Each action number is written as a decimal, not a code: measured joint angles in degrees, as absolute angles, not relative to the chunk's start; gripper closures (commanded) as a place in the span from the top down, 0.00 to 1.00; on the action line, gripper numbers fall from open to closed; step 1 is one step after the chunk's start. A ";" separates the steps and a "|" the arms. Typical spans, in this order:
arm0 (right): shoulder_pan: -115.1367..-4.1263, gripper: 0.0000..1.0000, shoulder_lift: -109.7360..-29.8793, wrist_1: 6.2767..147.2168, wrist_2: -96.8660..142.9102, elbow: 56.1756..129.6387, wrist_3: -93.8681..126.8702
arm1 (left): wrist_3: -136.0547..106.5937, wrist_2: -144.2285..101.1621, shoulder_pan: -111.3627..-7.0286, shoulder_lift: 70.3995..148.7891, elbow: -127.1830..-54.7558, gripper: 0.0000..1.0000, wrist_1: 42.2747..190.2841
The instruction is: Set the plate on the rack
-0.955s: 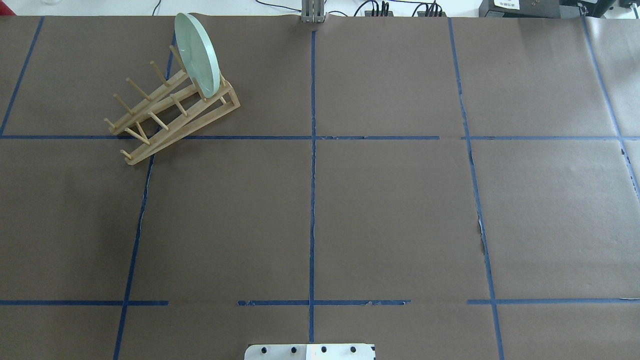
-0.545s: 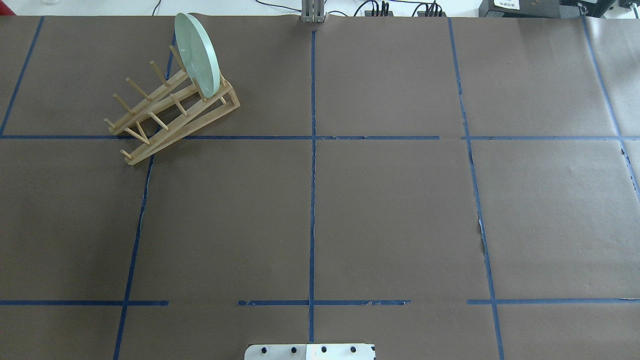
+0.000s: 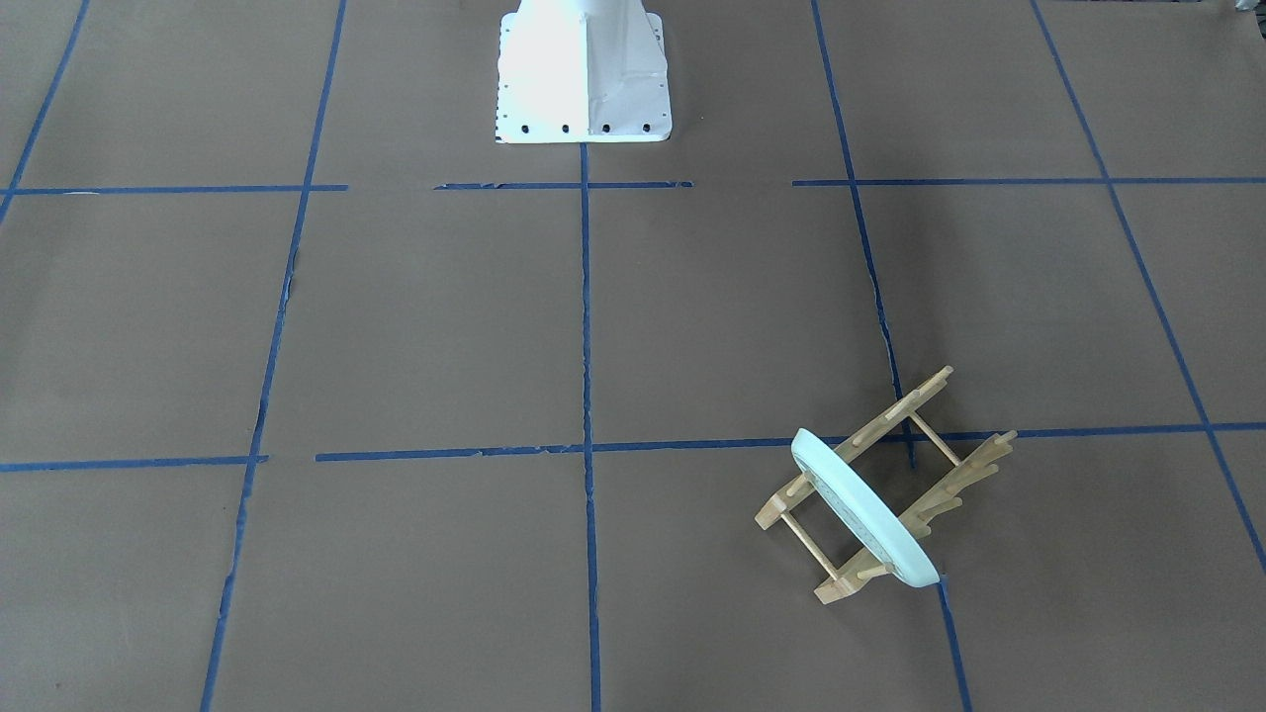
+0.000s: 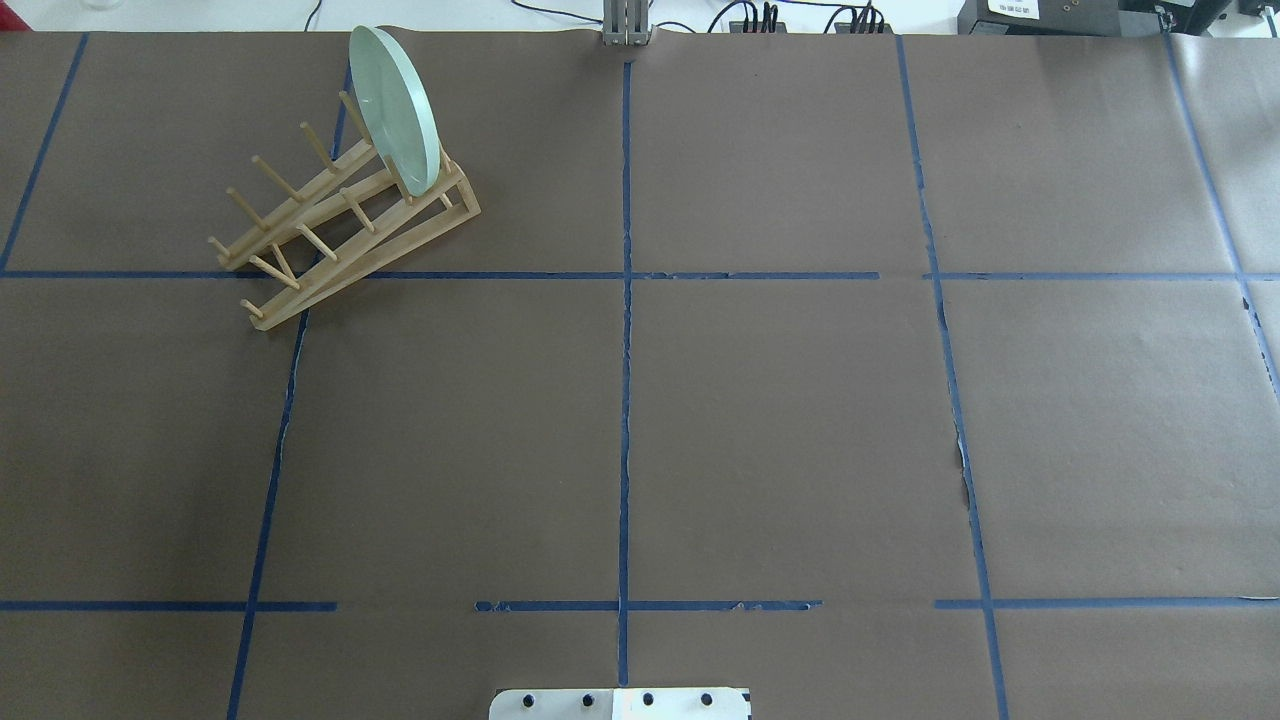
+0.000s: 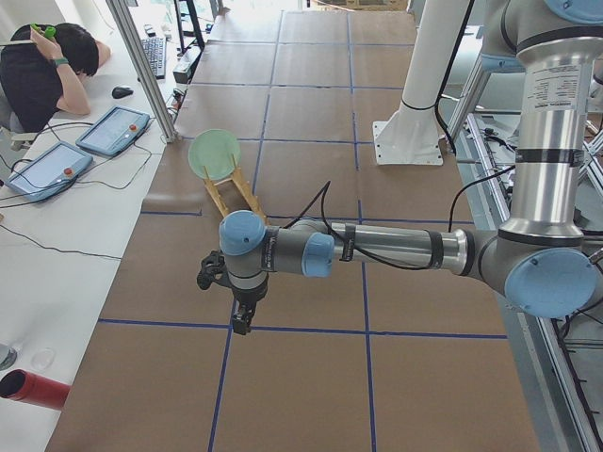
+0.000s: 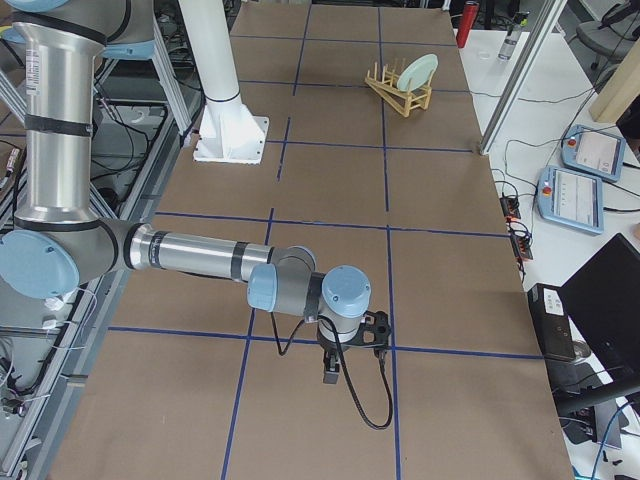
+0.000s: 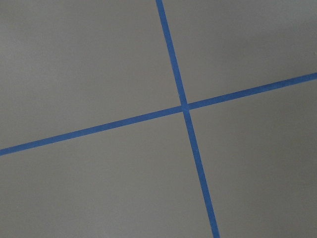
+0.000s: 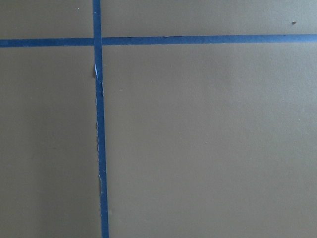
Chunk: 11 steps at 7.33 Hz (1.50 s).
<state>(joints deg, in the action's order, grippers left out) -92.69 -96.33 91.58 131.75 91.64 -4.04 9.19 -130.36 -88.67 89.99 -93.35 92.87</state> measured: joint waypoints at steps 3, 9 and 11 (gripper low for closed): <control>-92.69 1.00 -96.33 91.58 131.75 91.59 -4.04 | 9.23 -129.94 -88.75 89.38 -93.33 1.00 94.33; -92.67 1.00 -96.33 91.58 131.75 91.59 -4.04 | 9.32 -129.99 -88.77 88.72 -93.34 1.00 94.65; -92.70 1.00 -96.33 91.58 131.75 91.60 -4.04 | 9.30 -129.99 -88.77 88.69 -93.34 1.00 94.66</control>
